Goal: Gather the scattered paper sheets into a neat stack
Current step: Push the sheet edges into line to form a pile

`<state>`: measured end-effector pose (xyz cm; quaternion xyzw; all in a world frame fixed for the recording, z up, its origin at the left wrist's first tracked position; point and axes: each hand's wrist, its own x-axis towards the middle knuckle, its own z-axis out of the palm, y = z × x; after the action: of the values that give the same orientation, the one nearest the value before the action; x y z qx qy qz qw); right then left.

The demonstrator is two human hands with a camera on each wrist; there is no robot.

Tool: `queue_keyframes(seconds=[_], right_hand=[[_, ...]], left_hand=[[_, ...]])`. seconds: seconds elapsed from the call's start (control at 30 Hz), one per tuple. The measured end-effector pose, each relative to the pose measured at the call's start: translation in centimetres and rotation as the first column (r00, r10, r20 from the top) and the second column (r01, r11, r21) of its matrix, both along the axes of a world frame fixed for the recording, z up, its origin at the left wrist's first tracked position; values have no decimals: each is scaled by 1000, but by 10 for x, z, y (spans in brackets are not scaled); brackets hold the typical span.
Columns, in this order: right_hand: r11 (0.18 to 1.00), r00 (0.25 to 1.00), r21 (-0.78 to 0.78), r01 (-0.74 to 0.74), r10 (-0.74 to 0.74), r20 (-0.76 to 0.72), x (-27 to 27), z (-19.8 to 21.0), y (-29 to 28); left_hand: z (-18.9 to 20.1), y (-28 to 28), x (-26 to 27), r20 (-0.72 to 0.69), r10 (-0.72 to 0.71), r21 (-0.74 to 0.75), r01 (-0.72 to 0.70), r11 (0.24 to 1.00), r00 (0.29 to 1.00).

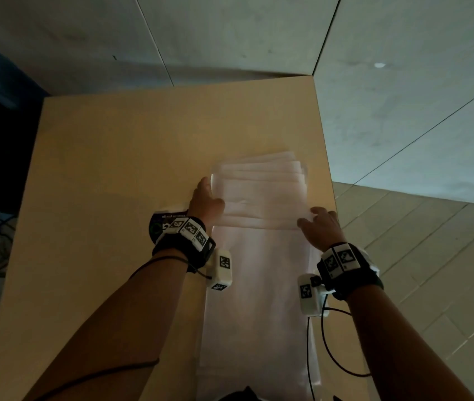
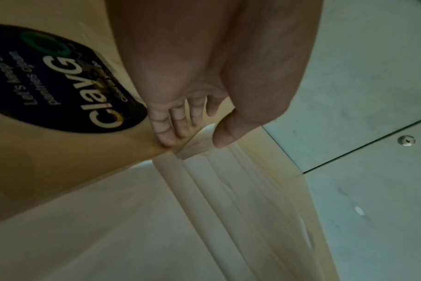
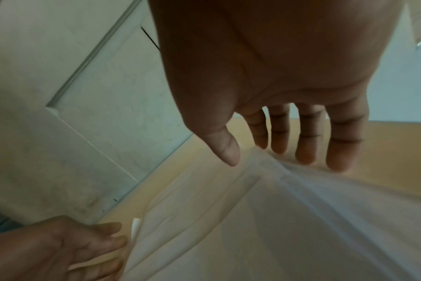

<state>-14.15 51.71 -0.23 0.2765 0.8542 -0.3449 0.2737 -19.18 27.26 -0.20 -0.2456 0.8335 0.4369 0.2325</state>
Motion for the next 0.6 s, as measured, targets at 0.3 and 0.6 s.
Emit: queue_keyframes(seconds=[0.3, 0.6], right_hand=[[995, 996, 56, -85, 86, -10, 16, 2, -2], [992, 993, 43, -118, 119, -9, 34, 4, 0]], left_hand=[[-5, 5, 17, 23, -131, -22, 132, 991, 991], [-5, -1, 15, 70, -220, -10, 221, 975, 973]])
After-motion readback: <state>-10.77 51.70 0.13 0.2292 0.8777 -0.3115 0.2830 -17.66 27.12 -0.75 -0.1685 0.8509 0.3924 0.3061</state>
